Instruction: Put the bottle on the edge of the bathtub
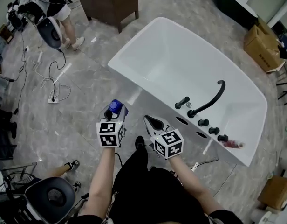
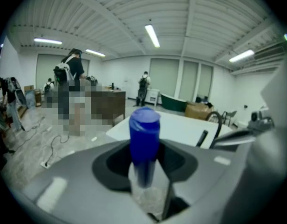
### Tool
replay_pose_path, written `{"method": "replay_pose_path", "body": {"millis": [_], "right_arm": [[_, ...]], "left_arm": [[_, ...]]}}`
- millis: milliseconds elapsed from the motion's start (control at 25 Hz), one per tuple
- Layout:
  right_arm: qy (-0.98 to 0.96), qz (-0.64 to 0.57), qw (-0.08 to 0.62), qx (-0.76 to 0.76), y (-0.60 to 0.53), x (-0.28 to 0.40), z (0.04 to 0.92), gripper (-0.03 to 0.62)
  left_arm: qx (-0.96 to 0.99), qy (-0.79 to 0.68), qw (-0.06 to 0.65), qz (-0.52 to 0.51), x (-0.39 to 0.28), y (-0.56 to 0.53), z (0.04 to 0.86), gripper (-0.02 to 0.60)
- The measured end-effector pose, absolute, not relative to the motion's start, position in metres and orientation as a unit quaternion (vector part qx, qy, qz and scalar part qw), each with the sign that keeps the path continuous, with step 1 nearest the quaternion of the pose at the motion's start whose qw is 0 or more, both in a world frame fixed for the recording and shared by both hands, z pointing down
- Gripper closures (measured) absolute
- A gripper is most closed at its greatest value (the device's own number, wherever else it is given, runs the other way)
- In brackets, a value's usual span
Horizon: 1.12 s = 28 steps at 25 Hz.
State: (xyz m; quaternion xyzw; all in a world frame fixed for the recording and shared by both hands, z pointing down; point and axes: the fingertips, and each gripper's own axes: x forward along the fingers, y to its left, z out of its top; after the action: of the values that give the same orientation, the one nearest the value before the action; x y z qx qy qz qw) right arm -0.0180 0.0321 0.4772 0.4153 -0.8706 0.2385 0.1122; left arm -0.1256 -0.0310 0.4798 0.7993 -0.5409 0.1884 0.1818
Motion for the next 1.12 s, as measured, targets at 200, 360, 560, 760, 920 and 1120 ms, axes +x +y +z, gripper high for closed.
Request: {"method": "replay_pose_path", "body": {"millis": [200, 360, 560, 760, 920, 1120], "right_arm": [[-0.865, 0.241, 0.118, 0.425, -0.008, -0.03, 0.481, 0.591], [-0.861, 0.241, 0.119, 0.432, -0.029, -0.035, 0.484, 0.591], [-0.857, 0.246, 0.118, 0.438, -0.048, -0.036, 0.487, 0.591], [-0.855, 0.253, 0.114, 0.438, -0.072, -0.036, 0.491, 0.591], [-0.86, 0.257, 0.112, 0.425, -0.097, -0.04, 0.496, 0.591], [-0.868, 0.263, 0.12, 0.403, -0.124, -0.043, 0.501, 0.59]], "left_arm": [[0.805, -0.531, 0.186, 0.189, -0.133, -0.069, 0.485, 0.422], [0.809, -0.525, 0.187, 0.187, -0.135, -0.091, 0.49, 0.422], [0.811, -0.521, 0.186, 0.19, -0.133, -0.113, 0.498, 0.422], [0.811, -0.519, 0.189, 0.193, -0.127, -0.141, 0.507, 0.422], [0.81, -0.52, 0.188, 0.194, -0.12, -0.169, 0.516, 0.422], [0.803, -0.527, 0.193, 0.198, -0.115, -0.204, 0.528, 0.42]]}}
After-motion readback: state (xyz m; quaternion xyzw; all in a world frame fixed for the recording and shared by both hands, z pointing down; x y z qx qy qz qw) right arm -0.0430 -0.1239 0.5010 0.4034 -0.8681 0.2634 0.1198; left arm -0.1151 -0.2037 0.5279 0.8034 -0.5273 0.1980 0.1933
